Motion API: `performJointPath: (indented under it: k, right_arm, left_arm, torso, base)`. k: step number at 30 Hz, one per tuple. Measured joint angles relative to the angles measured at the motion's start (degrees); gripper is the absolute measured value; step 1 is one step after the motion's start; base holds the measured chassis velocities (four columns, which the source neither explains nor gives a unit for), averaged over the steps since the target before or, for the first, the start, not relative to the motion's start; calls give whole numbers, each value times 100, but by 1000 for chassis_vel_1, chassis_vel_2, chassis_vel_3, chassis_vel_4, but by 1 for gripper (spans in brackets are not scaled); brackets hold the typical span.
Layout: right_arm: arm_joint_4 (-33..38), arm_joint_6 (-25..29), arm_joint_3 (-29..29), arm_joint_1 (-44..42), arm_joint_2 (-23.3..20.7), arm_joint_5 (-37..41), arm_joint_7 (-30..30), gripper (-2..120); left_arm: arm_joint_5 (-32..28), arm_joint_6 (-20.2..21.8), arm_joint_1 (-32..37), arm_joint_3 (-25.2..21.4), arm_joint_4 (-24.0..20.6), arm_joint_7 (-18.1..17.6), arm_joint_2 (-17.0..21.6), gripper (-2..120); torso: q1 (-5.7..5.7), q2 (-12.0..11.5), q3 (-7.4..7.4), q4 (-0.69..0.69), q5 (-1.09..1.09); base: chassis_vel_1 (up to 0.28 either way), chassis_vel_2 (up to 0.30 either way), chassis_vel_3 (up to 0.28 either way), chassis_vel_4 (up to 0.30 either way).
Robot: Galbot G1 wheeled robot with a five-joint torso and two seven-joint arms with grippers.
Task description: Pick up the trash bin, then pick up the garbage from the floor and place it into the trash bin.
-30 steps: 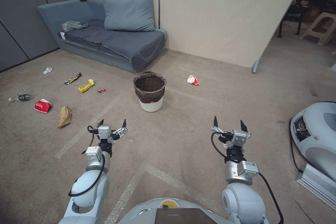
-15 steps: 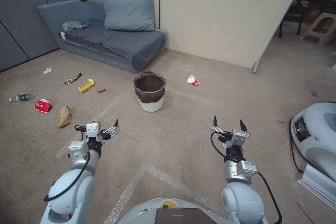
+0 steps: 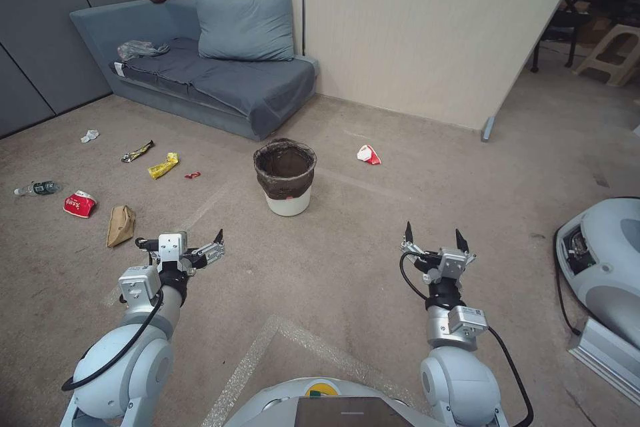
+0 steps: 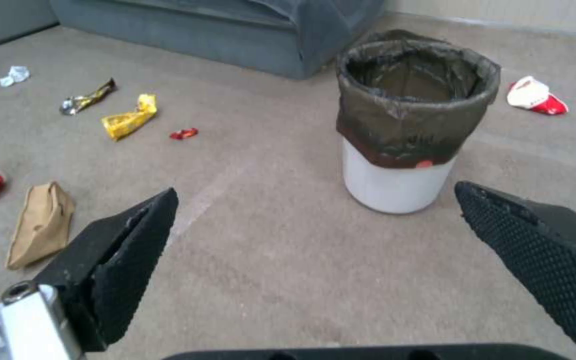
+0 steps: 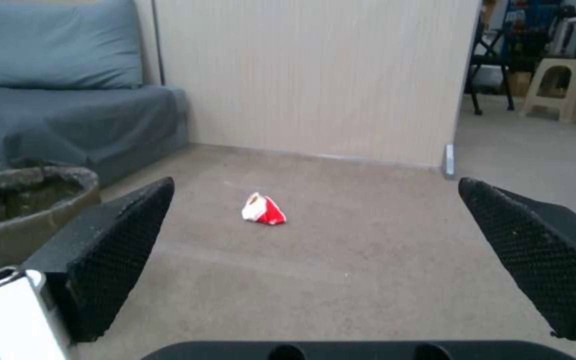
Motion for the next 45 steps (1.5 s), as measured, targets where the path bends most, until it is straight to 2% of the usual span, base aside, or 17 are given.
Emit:
performJointPath:
  k: [24, 43, 45]
  right_arm:
    - [-44, 27, -15, 11, -4, -9, -20, 100]
    - [-88, 34, -21, 8, -4, -19, -35, 100]
    - [-98, 46, -25, 7, -3, -19, -37, 100]
  left_arm:
    - [113, -19, 2, 27, 90, 41, -16, 100]
    - [153, -35, 20, 24, 105, 54, -22, 100]
    - [163, -42, 19, 24, 127, 54, -20, 100]
  torso:
    - [0, 0, 0, -1, 0]
    - [0, 0, 0, 1, 3]
    - [0, 0, 0, 0, -2]
  base:
    - [-107, 99, 110, -100]
    - [-174, 179, 176, -175]
    - [-195, 189, 191, -194]
